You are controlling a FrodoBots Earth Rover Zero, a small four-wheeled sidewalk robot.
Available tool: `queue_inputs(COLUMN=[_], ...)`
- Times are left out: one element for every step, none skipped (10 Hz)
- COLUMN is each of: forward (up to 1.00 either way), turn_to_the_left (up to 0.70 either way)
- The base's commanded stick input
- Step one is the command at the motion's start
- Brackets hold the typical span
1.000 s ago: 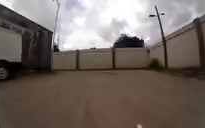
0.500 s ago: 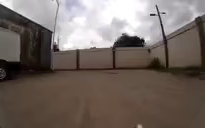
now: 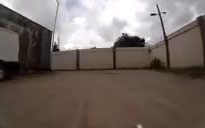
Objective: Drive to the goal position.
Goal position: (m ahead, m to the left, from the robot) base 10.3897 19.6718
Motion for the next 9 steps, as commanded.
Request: queue_inputs(forward=[0.3, 0.3, 0.3, 0.3, 0.3, 0.3, 0.3, 0.3, 0.3], turn_to_the_left=[0.0, 0.0, 0.0, 0.0, 0.0, 0.0, 0.0, 0.0, 0.0])
